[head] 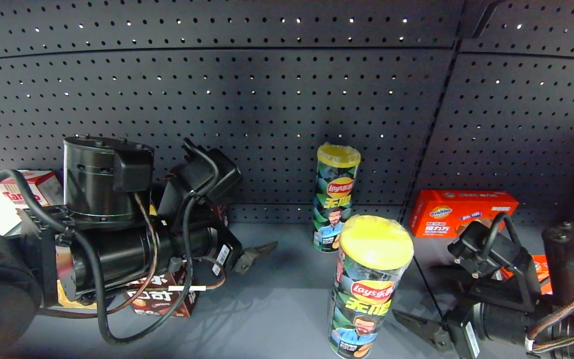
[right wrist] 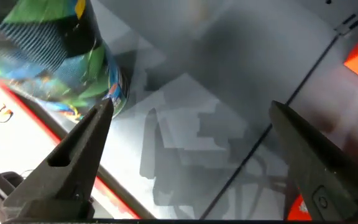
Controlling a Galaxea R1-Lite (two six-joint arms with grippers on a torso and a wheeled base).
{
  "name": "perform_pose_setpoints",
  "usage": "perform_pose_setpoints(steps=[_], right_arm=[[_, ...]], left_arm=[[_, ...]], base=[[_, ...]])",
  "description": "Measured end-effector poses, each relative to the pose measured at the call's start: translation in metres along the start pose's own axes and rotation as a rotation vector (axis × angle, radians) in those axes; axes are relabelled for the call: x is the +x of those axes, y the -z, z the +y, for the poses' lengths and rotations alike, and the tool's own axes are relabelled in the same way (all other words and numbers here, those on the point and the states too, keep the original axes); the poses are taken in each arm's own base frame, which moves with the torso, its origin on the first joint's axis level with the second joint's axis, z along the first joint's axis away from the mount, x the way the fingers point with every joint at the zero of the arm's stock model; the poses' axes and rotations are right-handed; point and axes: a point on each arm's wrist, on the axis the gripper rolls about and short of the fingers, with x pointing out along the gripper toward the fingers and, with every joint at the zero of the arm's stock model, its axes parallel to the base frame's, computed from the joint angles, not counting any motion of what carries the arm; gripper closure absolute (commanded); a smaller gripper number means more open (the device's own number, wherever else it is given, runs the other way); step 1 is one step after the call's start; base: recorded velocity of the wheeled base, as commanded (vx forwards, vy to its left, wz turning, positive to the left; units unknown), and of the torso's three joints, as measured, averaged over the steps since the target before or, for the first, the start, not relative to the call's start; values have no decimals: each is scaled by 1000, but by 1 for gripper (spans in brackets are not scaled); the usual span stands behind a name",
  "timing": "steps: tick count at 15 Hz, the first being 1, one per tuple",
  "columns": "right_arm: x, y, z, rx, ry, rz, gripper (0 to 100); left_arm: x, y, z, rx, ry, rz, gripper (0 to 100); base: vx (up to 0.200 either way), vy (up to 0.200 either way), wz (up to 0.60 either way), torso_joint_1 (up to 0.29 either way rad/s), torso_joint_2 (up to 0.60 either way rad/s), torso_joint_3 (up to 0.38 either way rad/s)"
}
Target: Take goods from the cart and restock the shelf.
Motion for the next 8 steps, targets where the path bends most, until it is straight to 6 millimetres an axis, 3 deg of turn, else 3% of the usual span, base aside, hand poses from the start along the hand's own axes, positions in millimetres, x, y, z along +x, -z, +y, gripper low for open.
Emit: perform_pose_setpoints(steps=[8], right_arm=[[18, -6, 1, -7, -8, 11, 0]], left_arm=[[2, 0, 1, 2, -2, -15, 0]], base=[[0, 0, 0, 0, 0, 0]])
